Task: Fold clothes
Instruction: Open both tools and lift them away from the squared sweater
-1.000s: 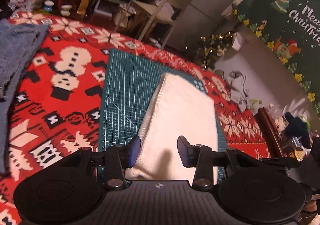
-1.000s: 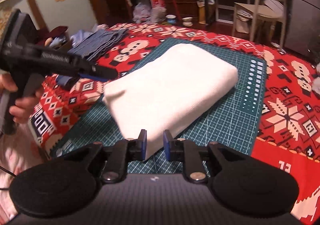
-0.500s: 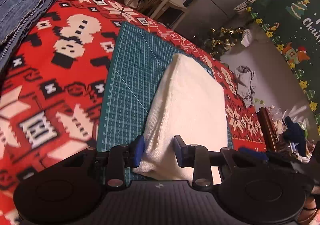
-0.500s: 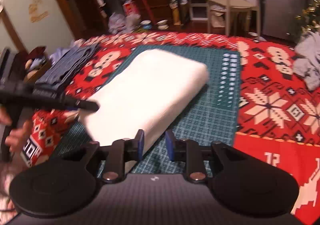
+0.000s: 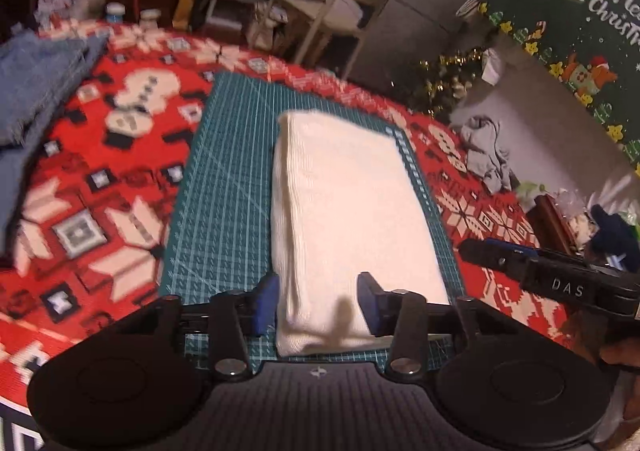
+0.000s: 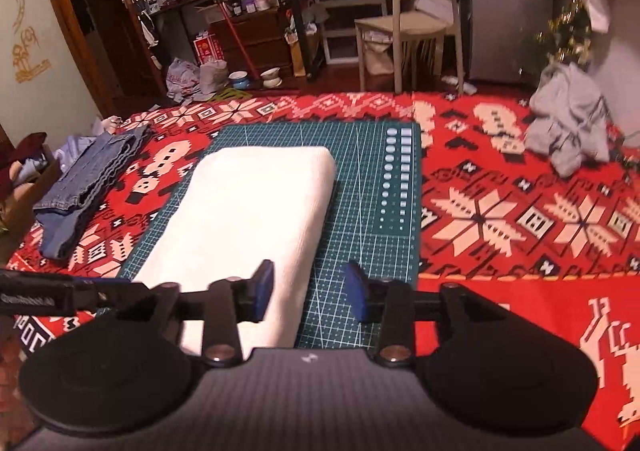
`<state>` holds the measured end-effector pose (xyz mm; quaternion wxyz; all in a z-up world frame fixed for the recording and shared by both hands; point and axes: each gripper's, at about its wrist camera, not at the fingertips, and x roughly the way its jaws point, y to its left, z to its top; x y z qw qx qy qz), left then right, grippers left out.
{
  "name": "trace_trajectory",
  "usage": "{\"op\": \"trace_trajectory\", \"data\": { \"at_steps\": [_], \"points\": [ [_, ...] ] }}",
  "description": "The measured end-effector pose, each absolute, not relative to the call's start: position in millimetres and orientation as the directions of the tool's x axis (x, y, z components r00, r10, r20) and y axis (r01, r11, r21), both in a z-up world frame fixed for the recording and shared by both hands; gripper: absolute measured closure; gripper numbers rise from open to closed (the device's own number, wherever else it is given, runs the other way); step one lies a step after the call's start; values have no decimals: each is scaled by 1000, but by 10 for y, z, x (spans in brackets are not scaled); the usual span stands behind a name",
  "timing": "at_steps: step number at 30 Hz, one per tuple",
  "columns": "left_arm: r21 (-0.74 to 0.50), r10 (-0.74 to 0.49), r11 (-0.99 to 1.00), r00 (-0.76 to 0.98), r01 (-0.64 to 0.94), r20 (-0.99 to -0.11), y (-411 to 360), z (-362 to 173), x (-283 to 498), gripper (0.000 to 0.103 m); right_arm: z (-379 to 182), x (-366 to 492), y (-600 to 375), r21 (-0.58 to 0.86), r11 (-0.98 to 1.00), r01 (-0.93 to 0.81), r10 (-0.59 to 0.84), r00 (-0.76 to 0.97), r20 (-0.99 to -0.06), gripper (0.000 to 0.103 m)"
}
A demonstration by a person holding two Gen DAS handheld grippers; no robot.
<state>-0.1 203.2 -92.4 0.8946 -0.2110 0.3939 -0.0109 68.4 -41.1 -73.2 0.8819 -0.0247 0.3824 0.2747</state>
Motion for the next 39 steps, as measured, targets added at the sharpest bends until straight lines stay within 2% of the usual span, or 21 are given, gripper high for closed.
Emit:
{"op": "trace_trajectory", "data": {
  "at_steps": [2, 4, 6, 14, 17, 23, 29, 33, 39],
  "points": [
    [-363, -163, 919, 692, -151, -703, 2017, -897, 2, 48, -713, 636, -332, 148, 849, -506, 458, 567, -685, 43],
    [-340, -138, 926, 686, -167, -715, 1999, -896, 12, 46, -701, 592, -246, 125, 854, -505, 443, 579, -685, 35],
    [-309, -106, 932, 671, -190, -734, 1986, -902, 31, 46, -711, 557, -151, 95, 865, -493, 409, 583, -701, 21],
    [-234, -28, 945, 656, -229, -754, 1959, -858, 17, 43, -738, 503, -34, 79, 876, -475, 373, 564, -737, 1],
    [-184, 37, 944, 643, -273, -765, 1940, -833, 5, 39, -735, 478, -21, 59, 881, -469, 355, 574, -738, 1],
    [-110, 136, 942, 659, -317, -739, 1875, -774, -44, 28, -837, 426, 122, -86, 890, -447, 222, 590, -776, 1],
    [-127, 117, 948, 688, -293, -716, 1823, -697, -67, 25, -760, 419, 97, -83, 912, -401, 201, 615, -763, 1],
    [-74, 142, 957, 672, -282, -727, 1778, -635, -9, 25, -676, 410, 154, -189, 921, -340, 95, 667, -739, 1],
    [1, 173, 968, 664, -252, -728, 1792, -580, 8, 18, -442, 369, 155, -136, 902, -410, 195, 668, -718, 1]
  ]
}}
